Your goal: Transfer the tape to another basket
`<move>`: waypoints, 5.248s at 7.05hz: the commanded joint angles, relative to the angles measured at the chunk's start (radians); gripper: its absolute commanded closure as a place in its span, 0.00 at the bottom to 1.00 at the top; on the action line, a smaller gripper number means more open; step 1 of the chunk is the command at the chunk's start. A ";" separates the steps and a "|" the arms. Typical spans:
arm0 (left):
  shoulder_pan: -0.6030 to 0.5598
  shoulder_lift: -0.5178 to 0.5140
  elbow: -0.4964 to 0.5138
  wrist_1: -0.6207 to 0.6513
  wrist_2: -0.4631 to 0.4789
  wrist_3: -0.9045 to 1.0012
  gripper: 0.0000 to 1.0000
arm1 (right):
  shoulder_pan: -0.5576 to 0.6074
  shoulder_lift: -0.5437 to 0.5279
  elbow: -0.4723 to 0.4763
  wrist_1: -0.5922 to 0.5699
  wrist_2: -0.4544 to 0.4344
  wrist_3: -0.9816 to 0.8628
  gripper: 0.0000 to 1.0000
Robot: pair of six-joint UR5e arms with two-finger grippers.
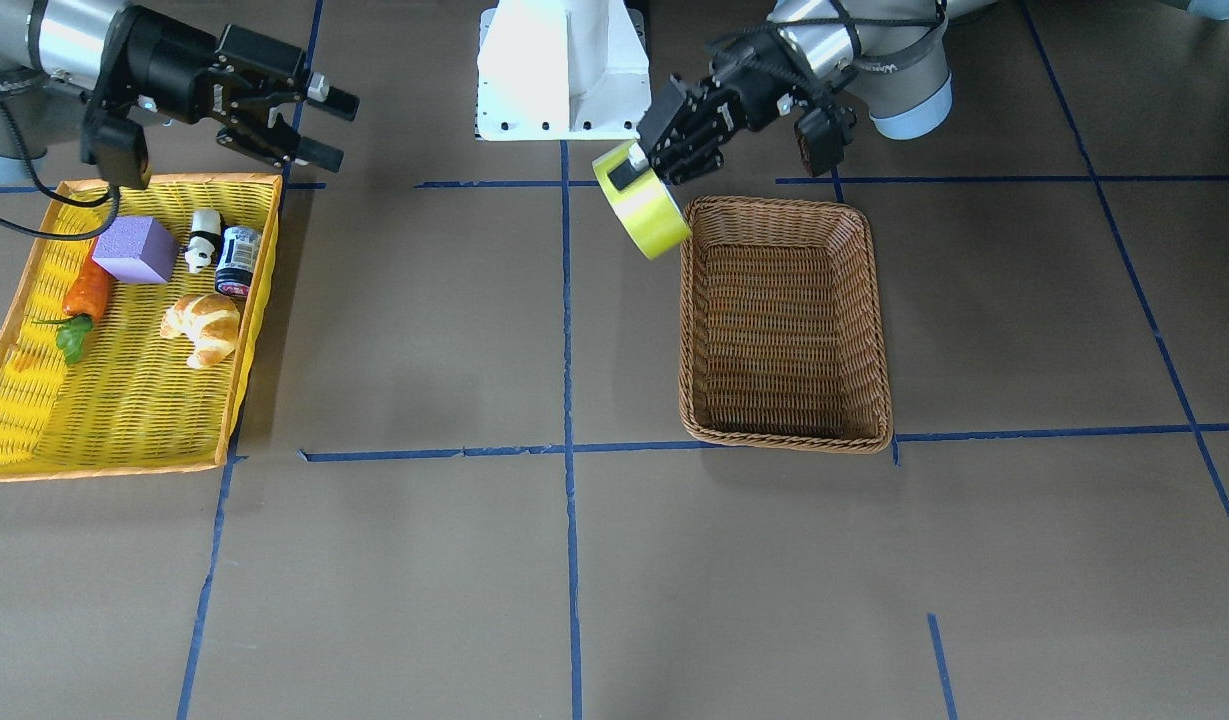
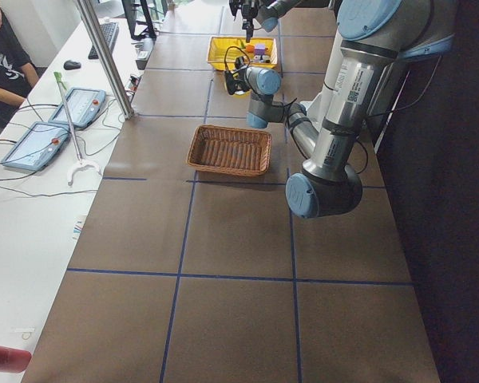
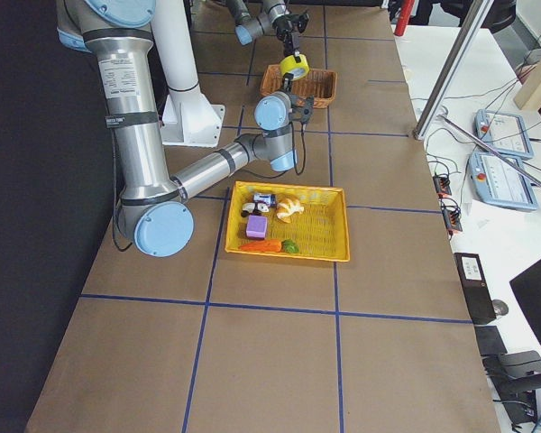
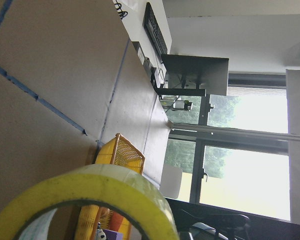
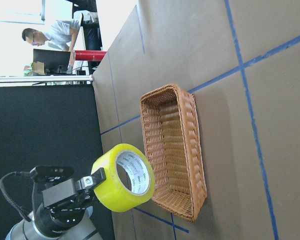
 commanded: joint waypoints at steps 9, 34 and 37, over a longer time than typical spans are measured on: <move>-0.004 -0.055 0.067 0.944 -0.006 0.468 1.00 | 0.048 -0.008 -0.028 -0.307 -0.001 -0.194 0.00; -1.058 0.215 0.283 1.402 -0.668 2.240 0.00 | 0.701 -0.310 0.043 -1.804 0.078 -2.236 0.00; -1.056 0.292 0.193 1.402 -0.677 2.104 0.00 | 0.700 -0.323 0.035 -1.804 0.097 -2.245 0.00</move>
